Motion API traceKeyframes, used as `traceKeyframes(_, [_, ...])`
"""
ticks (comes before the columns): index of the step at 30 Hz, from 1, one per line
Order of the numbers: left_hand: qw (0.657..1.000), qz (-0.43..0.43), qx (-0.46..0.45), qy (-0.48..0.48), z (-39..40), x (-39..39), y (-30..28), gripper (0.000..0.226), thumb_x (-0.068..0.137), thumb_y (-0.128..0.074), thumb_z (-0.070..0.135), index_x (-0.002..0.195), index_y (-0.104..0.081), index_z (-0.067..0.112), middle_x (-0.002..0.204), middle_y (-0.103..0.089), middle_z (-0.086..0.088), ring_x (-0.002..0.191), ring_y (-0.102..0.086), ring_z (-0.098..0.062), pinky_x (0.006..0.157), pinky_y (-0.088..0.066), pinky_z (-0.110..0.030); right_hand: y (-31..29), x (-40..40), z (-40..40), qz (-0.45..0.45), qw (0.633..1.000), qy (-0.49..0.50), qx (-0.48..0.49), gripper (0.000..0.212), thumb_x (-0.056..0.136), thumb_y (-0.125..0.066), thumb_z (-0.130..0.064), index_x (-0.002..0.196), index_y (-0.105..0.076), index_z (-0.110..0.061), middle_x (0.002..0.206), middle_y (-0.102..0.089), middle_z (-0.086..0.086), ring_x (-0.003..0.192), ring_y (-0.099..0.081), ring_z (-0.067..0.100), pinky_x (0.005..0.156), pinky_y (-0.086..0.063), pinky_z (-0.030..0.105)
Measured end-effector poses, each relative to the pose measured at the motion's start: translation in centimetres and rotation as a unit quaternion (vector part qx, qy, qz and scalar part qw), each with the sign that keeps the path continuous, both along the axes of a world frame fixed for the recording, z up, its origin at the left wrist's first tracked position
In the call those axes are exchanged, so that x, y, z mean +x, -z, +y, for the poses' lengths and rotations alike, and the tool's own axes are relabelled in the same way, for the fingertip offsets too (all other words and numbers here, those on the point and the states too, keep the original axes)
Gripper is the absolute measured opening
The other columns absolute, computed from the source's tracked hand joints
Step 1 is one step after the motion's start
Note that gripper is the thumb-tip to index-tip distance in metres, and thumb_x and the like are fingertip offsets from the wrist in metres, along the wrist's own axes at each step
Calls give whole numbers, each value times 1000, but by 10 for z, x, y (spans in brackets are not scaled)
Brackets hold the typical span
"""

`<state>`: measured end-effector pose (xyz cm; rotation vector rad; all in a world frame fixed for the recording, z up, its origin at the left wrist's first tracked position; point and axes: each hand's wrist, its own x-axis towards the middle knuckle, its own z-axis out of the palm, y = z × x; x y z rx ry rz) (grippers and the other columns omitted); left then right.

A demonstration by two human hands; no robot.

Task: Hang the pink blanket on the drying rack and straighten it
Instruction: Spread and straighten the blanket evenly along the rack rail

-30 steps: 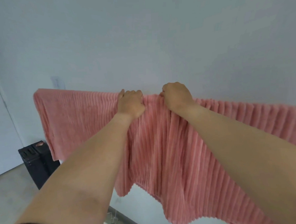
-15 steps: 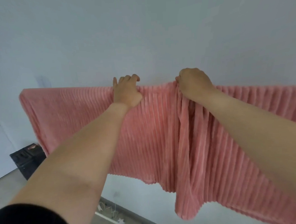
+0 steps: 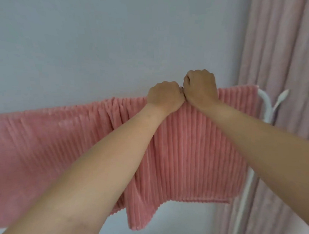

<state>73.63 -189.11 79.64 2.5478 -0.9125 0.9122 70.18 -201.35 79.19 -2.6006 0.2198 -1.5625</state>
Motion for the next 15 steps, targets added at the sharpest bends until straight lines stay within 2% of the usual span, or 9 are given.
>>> traceKeyframes(3, [996, -78, 16, 31, -34, -15, 12, 50, 99, -31, 45, 61, -46, 16, 68, -57, -5, 71, -61, -31, 61, -35, -32, 19, -30, -43, -25, 997, 71, -21, 26, 91, -41, -15, 72, -57, -9, 76, -60, 9, 79, -51, 31, 71, -32, 39])
traceKeyframes(6, [988, -135, 39, 60, -62, -33, 20, 53, 97, -34, 53, 82, -67, 14, 80, -69, -9, 76, -66, -32, 61, -37, -32, 30, -58, -82, -55, 991, 123, -18, 23, 90, -47, -17, 85, -68, -9, 91, -62, 12, 93, -53, 34, 79, -35, 40])
traceKeyframes(8, [987, -145, 51, 53, -76, -37, 23, 52, 95, -36, 55, 95, -66, 13, 88, -70, -9, 82, -67, -32, 65, -38, -35, 32, -71, -104, -63, 986, 152, 3, 24, 89, -49, -19, 94, -70, -8, 99, -61, 15, 99, -53, 36, 85, -37, 43])
traceKeyframes(11, [982, -181, 20, 44, -91, -43, 26, 37, 90, -44, 43, 97, -62, 12, 90, -64, -10, 84, -59, -32, 71, -36, -39, 27, -87, -136, -97, 972, 185, 104, 28, 90, -47, -19, 103, -66, -4, 107, -60, 21, 103, -55, 38, 89, -42, 44])
traceKeyframes(15, [954, -268, -85, 101, -120, -57, 43, 21, 76, -53, 23, 91, -62, 11, 86, -55, -8, 81, -49, -28, 69, -33, -39, 40, -94, -165, -53, 951, 179, 248, 28, 95, -44, -15, 109, -61, 3, 110, -65, 24, 104, -62, 39, 85, -45, 42])
